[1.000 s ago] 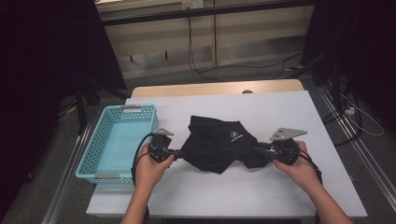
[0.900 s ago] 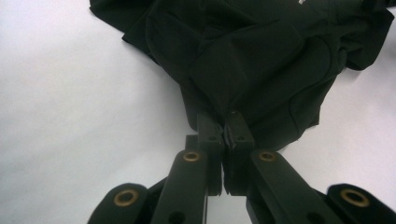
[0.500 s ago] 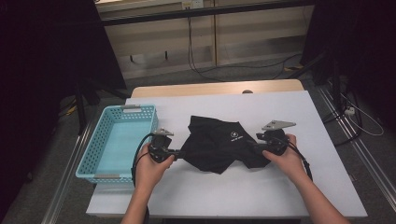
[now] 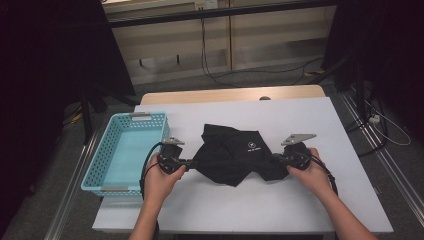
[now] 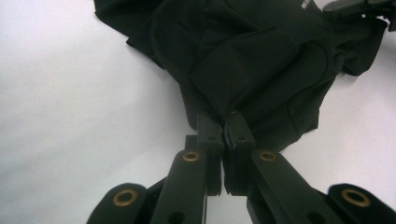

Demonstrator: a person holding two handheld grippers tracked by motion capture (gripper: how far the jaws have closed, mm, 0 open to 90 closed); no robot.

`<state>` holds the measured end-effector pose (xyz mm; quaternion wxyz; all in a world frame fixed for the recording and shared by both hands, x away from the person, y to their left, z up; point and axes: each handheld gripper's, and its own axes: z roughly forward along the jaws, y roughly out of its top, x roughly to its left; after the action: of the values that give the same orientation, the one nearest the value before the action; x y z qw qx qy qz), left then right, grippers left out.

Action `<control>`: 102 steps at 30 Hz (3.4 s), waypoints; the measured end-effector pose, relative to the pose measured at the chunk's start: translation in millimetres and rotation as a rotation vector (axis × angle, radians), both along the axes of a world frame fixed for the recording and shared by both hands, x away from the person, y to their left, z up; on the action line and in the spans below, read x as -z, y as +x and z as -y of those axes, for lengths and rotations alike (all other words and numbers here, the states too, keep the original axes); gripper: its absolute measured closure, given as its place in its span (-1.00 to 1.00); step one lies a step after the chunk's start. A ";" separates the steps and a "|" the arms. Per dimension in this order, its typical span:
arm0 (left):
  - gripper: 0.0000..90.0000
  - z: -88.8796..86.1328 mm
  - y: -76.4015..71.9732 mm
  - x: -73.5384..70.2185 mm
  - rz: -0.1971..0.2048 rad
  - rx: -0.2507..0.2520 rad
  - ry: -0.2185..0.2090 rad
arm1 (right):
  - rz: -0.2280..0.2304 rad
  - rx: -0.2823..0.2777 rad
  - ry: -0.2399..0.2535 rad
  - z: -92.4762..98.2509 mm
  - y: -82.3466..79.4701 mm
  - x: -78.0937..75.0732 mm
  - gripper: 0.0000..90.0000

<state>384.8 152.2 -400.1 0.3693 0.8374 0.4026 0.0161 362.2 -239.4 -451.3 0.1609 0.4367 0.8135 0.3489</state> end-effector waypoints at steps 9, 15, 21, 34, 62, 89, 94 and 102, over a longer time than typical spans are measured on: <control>0.94 -3.6 0.8 -0.6 -0.003 -0.013 -0.012 | 0.037 0.052 0.023 31.0 -17.4 -12.1 1.00; 0.94 1.6 1.3 1.2 -0.003 -0.002 0.002 | 0.094 0.036 0.031 9.5 -6.9 -13.4 0.51; 0.94 2.8 0.2 1.4 -0.001 0.003 0.008 | 0.066 0.080 0.083 -3.3 14.1 0.1 0.24; 0.94 3.2 0.0 1.2 0.001 0.007 0.001 | -0.021 0.020 0.110 -1.3 9.9 2.8 0.93; 0.84 6.8 7.5 8.9 0.031 -0.030 -0.037 | 0.054 0.141 0.009 43.7 -13.0 -9.2 0.45; -0.34 15.7 12.2 18.5 0.103 -0.088 -0.046 | 0.078 0.296 0.060 69.1 -5.9 -7.5 0.90; -0.34 27.1 16.6 23.7 0.086 -0.080 -0.062 | 0.071 0.281 0.053 65.0 -6.9 -5.5 0.90; -0.16 57.7 23.8 45.1 0.059 -0.047 -0.053 | 0.059 0.270 0.043 63.7 -12.5 -1.8 0.89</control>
<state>408.6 94.5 -445.3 0.4026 0.8168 0.4113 0.0389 349.6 -303.2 -449.4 0.2207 0.5352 0.7345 0.3540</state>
